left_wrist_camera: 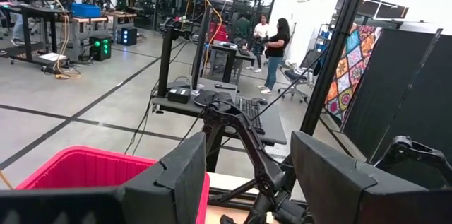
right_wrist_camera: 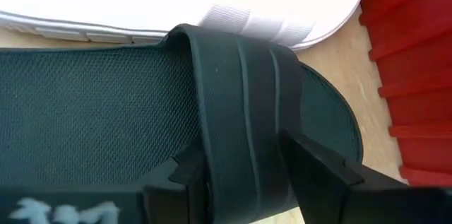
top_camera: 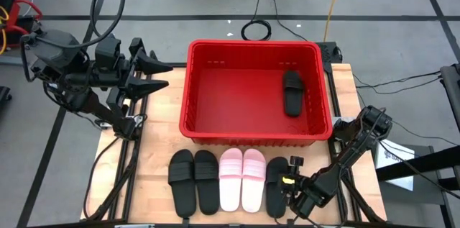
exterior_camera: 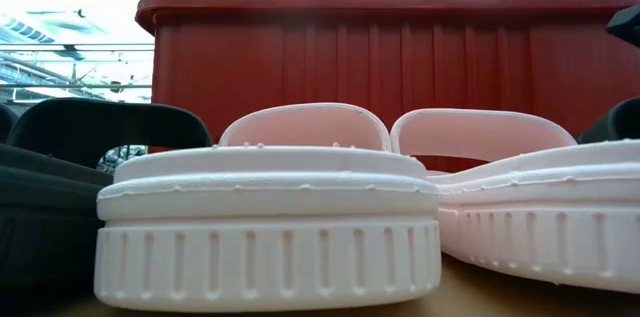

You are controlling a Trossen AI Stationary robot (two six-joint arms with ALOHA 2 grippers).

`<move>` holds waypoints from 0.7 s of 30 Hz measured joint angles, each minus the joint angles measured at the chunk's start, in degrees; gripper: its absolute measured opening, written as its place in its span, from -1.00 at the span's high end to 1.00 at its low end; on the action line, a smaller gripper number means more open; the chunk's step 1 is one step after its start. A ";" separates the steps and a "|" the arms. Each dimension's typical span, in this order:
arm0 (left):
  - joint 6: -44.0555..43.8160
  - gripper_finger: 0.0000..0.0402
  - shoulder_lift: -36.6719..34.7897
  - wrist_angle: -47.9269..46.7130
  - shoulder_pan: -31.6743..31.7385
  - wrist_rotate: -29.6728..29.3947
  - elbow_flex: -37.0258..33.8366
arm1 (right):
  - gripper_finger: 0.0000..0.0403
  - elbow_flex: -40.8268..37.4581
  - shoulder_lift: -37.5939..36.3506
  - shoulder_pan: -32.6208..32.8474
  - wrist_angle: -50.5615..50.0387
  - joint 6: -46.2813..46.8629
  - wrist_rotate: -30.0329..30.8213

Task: Pick and place slides into bin
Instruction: Put the black slipper into the red bin

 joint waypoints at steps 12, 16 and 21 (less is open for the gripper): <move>1.07 -0.02 0.00 -0.03 0.00 0.00 0.00 | 0.95 -0.12 0.04 -0.30 3.31 2.42 -1.65; 1.48 -0.02 0.00 -0.04 0.00 0.00 0.00 | 0.94 -0.16 0.07 -0.54 4.22 6.19 -1.85; 2.05 -0.02 0.00 -0.09 0.00 0.00 0.00 | 0.97 -0.18 -1.42 -0.66 4.42 6.29 -3.39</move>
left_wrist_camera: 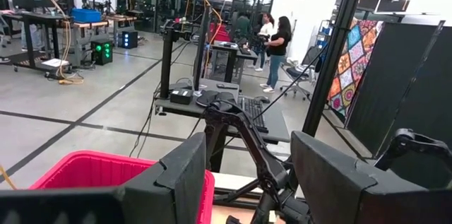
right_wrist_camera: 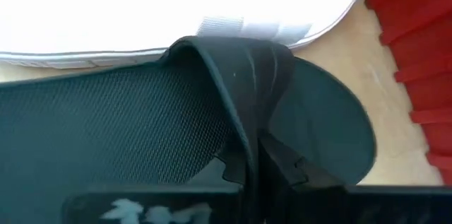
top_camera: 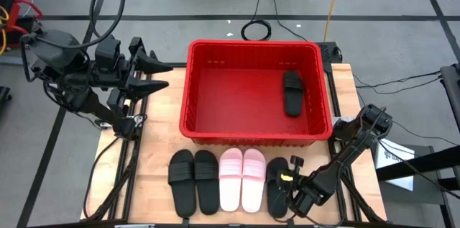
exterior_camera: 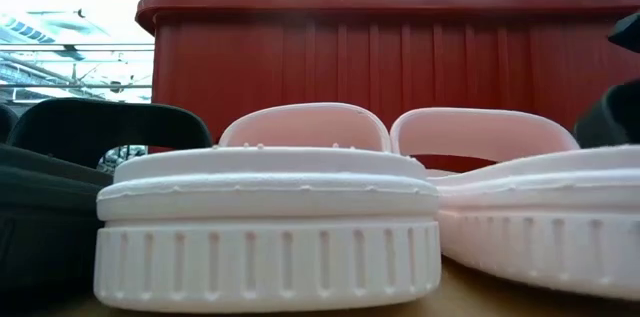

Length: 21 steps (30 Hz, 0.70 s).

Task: Pick and place slides into bin
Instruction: Put the black slipper into the red bin

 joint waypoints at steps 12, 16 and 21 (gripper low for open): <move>0.33 -0.02 0.00 -0.55 0.00 0.02 0.00 | 0.99 0.00 -14.38 0.04 -6.62 -3.62 -0.87; 1.27 -0.02 0.00 -0.54 0.00 0.02 0.00 | 1.00 0.00 -20.95 0.04 -4.74 -5.07 -0.32; 1.67 -0.02 0.00 -0.52 0.00 0.02 0.00 | 1.00 0.02 -28.55 -0.59 0.55 -8.42 0.18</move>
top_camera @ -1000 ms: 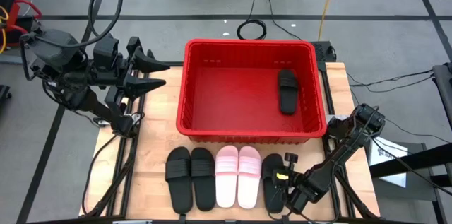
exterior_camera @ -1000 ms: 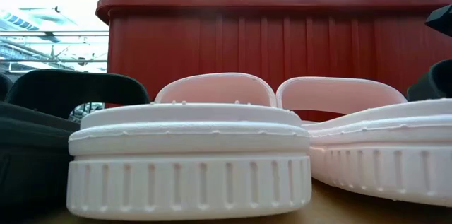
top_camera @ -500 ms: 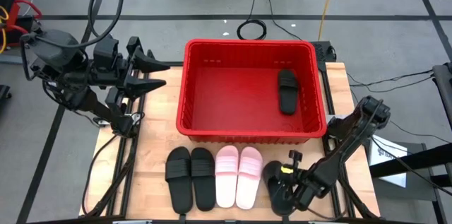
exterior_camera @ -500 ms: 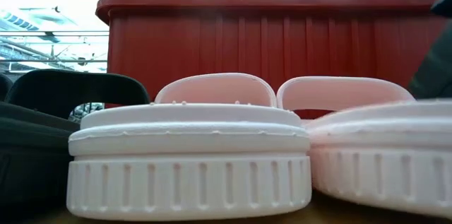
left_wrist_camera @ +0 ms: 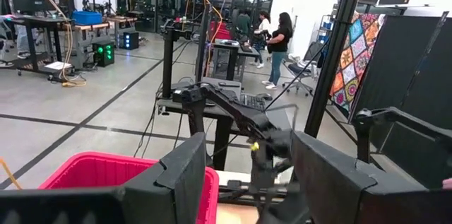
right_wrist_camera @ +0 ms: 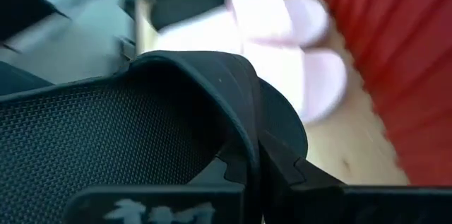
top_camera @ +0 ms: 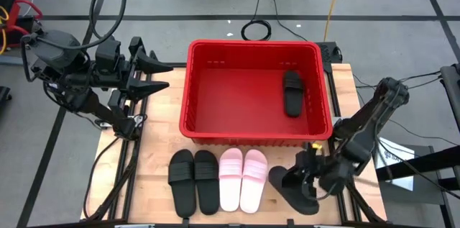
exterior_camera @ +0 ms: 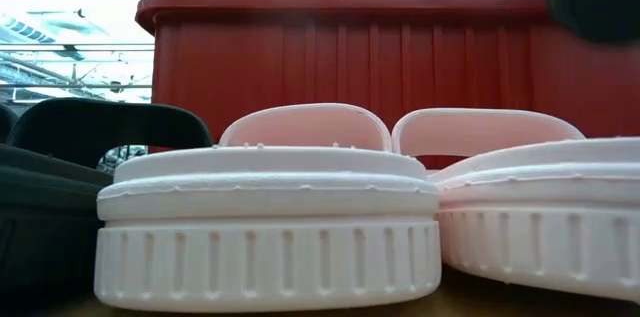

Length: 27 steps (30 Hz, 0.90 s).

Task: Pick and place slides into bin
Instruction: Put the black slipper into the red bin

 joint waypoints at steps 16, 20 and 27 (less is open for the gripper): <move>3.86 -0.02 -0.20 1.81 1.13 -3.17 0.00 | 0.99 0.00 -8.91 -13.30 50.86 -42.49 -0.33; 3.73 -0.02 -0.65 1.96 3.87 -2.62 -0.02 | 0.99 0.02 -8.95 -17.82 65.47 -51.96 -1.68; 4.71 -0.02 -1.79 2.52 11.42 1.32 -0.02 | 0.99 0.04 -9.10 -26.03 80.65 -65.81 -4.67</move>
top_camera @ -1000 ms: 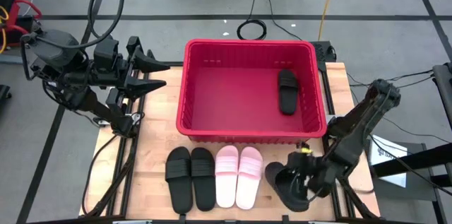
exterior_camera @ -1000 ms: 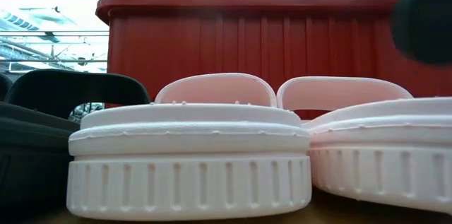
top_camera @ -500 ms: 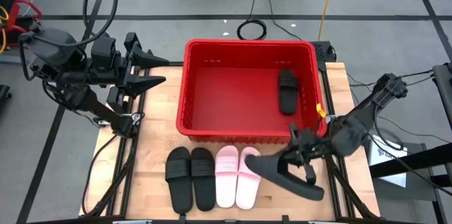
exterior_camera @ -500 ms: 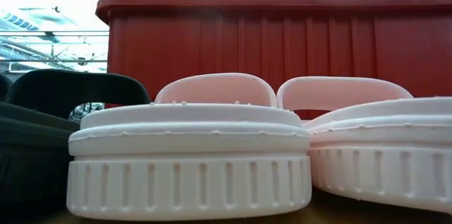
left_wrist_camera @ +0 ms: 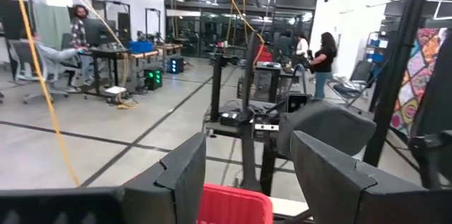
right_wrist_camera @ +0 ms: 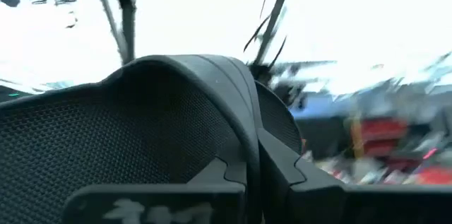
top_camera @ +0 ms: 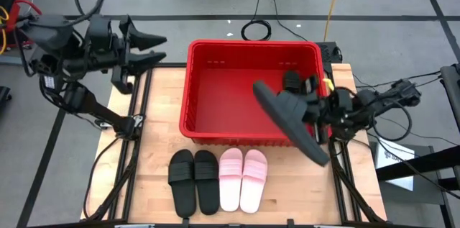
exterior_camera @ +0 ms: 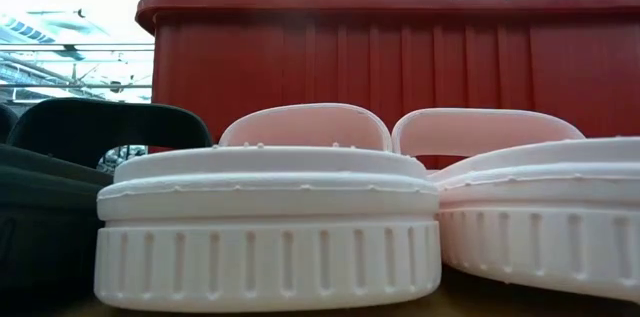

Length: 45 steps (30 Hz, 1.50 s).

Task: Pick and place slides into bin
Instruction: Put the black slipper into the red bin

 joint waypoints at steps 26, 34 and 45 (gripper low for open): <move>-2.82 -0.02 -0.22 -1.85 25.24 16.17 0.00 | 0.98 21.86 -2.67 -26.35 -40.64 -8.32 11.67; -2.25 -0.02 -0.22 -1.87 26.52 13.78 0.00 | 0.98 24.28 -2.50 -27.56 -66.83 -6.71 21.30; -3.51 -0.02 -0.20 -1.89 26.53 11.12 0.00 | 0.98 23.72 -0.37 -32.27 -96.97 4.98 17.54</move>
